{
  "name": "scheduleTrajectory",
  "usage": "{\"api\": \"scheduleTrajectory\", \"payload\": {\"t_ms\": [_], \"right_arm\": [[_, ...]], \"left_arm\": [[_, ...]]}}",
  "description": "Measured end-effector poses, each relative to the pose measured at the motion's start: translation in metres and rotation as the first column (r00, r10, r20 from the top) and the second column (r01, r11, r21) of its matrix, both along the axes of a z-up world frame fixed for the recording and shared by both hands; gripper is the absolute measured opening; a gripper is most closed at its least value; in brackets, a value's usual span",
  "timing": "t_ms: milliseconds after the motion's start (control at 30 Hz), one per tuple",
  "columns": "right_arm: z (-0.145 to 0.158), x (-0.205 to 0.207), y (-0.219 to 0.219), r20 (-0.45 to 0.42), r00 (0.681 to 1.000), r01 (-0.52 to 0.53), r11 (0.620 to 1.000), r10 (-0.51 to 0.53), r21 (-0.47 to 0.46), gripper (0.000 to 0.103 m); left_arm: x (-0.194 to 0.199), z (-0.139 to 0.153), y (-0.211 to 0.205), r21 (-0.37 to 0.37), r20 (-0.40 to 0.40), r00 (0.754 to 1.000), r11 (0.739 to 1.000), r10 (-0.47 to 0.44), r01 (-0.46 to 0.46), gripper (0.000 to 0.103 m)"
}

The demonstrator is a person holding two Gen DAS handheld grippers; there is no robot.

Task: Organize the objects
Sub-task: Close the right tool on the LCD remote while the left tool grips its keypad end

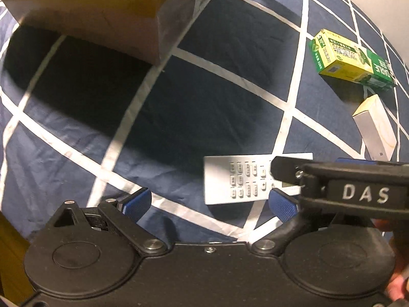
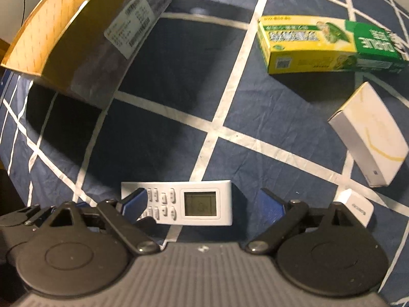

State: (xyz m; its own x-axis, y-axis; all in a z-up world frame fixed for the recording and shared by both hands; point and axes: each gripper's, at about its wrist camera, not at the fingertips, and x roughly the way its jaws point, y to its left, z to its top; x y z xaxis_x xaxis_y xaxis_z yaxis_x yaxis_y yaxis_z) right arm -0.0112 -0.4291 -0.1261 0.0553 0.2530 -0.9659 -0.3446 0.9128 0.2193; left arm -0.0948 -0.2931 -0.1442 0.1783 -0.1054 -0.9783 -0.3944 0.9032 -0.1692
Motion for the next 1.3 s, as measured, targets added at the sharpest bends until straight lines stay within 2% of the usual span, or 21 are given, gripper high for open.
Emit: {"api": "scheduleTrajectory", "payload": {"t_ms": [200, 500, 767, 833, 1300], "right_arm": [[-0.014, 0.005, 0.0, -0.029, 0.999, -0.015, 1.0, 0.015, 0.001, 0.089], [-0.023, 0.004, -0.001, -0.057, 0.998, -0.029, 0.999, 0.03, 0.018, 0.081], [-0.022, 0.004, -0.004, -0.073, 0.997, -0.031, 0.998, 0.034, 0.046, 0.075], [-0.022, 0.005, -0.005, -0.077, 0.997, -0.029, 0.998, 0.033, 0.056, 0.071], [-0.009, 0.009, -0.006, -0.061, 0.998, -0.02, 0.996, 0.025, 0.082, 0.068]], "left_arm": [[0.006, -0.01, -0.004, -0.018, -0.027, 1.0, 1.0, 0.004, -0.005, 0.095], [0.013, -0.012, -0.006, -0.043, -0.034, 0.999, 0.999, 0.002, -0.003, 0.085], [0.018, -0.009, -0.007, -0.119, -0.015, 1.0, 0.993, 0.01, -0.011, 0.06], [0.018, -0.009, -0.007, -0.124, -0.013, 1.0, 0.992, 0.009, -0.011, 0.06], [0.021, 0.012, -0.007, -0.078, 0.01, 1.0, 0.997, -0.023, 0.024, 0.059]]}}
